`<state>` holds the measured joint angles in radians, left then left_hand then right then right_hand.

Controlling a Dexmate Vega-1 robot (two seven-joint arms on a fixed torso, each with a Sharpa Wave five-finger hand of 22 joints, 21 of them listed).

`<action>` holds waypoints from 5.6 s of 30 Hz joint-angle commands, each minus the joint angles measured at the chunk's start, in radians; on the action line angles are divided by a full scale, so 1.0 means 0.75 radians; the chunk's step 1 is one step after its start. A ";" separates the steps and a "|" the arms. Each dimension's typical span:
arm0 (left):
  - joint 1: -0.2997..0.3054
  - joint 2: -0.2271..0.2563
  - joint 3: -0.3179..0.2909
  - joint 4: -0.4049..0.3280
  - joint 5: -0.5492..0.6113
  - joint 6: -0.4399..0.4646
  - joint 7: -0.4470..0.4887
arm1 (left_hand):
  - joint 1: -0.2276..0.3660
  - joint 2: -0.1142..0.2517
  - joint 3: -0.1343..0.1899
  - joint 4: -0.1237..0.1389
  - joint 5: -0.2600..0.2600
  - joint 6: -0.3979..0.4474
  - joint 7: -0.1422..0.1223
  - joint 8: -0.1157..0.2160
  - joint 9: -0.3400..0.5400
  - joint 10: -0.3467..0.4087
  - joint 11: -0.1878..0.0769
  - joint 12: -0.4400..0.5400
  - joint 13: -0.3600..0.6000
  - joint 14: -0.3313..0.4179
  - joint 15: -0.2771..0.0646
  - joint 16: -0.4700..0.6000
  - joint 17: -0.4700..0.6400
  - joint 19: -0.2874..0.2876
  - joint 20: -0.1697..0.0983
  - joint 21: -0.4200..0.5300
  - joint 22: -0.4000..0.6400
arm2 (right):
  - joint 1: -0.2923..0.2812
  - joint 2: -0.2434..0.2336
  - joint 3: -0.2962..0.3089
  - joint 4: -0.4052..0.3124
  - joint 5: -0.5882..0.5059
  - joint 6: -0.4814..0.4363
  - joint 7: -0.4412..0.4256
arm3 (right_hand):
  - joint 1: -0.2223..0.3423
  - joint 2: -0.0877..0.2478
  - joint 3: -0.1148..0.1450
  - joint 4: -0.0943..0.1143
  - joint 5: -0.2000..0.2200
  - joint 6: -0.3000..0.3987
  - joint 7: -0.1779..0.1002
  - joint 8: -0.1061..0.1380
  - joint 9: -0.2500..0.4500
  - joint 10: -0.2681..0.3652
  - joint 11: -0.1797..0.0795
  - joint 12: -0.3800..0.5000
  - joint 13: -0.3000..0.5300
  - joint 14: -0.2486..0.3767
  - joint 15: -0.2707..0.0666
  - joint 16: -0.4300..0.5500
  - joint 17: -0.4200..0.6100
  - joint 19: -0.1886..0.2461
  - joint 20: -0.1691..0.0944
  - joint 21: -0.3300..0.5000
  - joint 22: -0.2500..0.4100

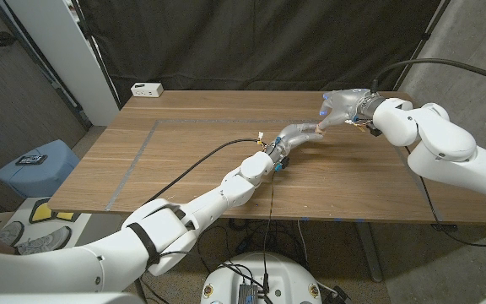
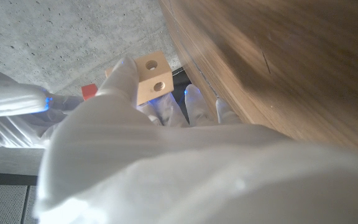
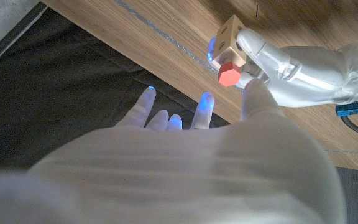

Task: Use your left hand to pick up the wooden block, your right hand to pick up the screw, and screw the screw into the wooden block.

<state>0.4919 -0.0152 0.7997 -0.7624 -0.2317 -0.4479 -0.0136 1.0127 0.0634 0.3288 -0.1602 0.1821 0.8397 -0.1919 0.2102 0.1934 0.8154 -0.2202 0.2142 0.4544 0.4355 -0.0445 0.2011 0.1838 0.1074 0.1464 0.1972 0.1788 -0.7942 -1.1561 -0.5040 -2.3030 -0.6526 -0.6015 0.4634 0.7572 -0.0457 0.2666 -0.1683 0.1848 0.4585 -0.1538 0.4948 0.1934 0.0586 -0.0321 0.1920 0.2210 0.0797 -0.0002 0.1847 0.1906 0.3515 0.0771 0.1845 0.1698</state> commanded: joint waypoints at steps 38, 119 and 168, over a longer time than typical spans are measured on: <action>-0.028 -0.030 -0.004 0.075 -0.014 -0.020 -0.019 | 0.006 0.002 0.002 0.007 0.006 0.024 -0.014 0.008 0.002 0.026 0.000 0.007 0.018 0.010 -0.089 0.008 0.004 0.009 0.003 0.009 0.005 | -0.033 0.146 -0.032 0.088 -0.316 0.046 0.041 | 0.154 -0.014 0.070 -0.003 0.008 0.195 -0.026 0.056 0.023 0.052 -0.027 0.037 0.008 0.042 -0.034 0.027 0.010 0.020 -0.022 0.013 0.003; -0.075 -0.070 -0.016 0.202 -0.032 -0.073 -0.052 | 0.034 0.008 0.002 0.002 0.007 0.039 0.001 0.012 0.002 0.036 0.002 0.009 0.026 0.016 -0.087 0.007 0.004 0.013 0.004 0.010 0.005 | 0.012 0.273 -0.092 0.212 -0.463 0.053 -0.036 | 0.018 -0.007 0.035 0.075 0.002 0.652 0.054 0.263 0.041 0.373 -0.040 0.115 0.000 0.289 -0.100 0.091 0.027 0.238 -0.100 0.044 0.004; 0.002 -0.003 -0.010 0.017 -0.018 -0.012 -0.017 | -0.014 0.024 -0.021 0.033 0.017 -0.030 -0.009 -0.013 0.005 -0.006 0.000 -0.006 0.029 0.004 -0.069 0.007 0.007 0.011 0.017 0.009 0.005 | -0.097 0.294 -0.028 0.135 -0.632 -0.023 -0.029 | -0.268 -0.076 -0.116 0.150 0.028 0.660 0.114 0.344 0.133 0.459 -0.025 0.093 -0.006 0.355 -0.103 0.076 0.032 0.268 -0.087 0.016 0.008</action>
<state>0.4803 -0.0296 0.7901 -0.7149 -0.2492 -0.4678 -0.0327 1.0040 0.0757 0.3088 -0.1414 0.1888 0.8212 -0.1985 0.1986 0.1937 0.8122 -0.2200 0.2121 0.4547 0.4392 -0.0482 0.2012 0.1879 0.1110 0.1500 0.1972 0.1787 -0.8412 -0.9252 -0.5481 -2.1737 -1.1099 -0.6128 0.4356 0.5658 -0.1077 0.1857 -0.0554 0.1966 0.9668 -0.0664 0.7570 0.2860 0.4085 -0.0500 0.2660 0.2139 0.3492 -0.0421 0.2437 0.2118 0.5538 0.0038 0.1995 0.1696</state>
